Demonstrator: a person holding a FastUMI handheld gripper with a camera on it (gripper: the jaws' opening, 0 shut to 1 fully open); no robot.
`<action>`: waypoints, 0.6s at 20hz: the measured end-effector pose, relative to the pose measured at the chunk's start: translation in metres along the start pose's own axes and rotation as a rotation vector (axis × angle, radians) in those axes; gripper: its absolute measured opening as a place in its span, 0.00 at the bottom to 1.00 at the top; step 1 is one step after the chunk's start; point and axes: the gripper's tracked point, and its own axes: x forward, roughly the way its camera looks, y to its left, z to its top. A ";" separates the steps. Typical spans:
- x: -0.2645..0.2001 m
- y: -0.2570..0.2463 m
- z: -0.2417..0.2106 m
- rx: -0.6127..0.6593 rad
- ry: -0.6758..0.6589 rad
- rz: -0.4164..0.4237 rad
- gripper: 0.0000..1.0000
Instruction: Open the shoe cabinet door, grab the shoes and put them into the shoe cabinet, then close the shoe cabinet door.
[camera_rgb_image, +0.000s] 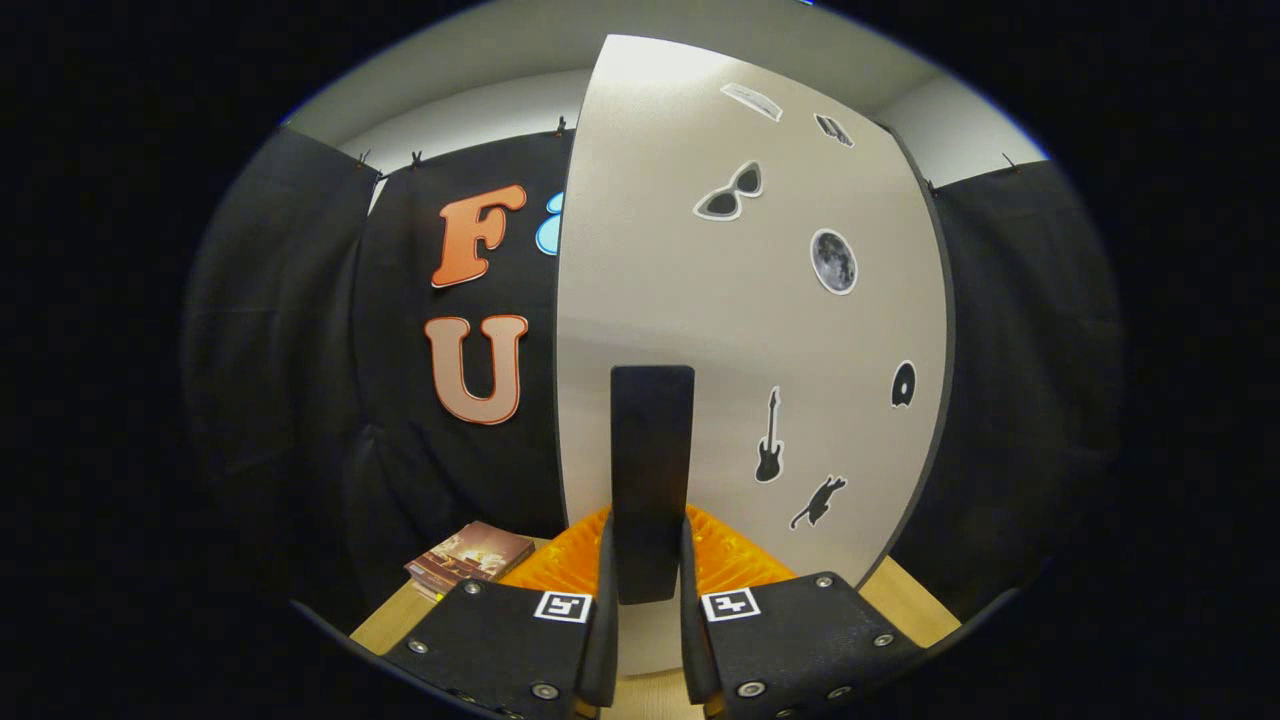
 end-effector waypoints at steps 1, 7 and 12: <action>-0.012 -0.007 -0.002 -0.001 -0.001 0.005 0.26; -0.063 -0.041 -0.008 0.002 0.013 0.017 0.26; -0.094 -0.066 -0.011 0.012 0.004 0.015 0.26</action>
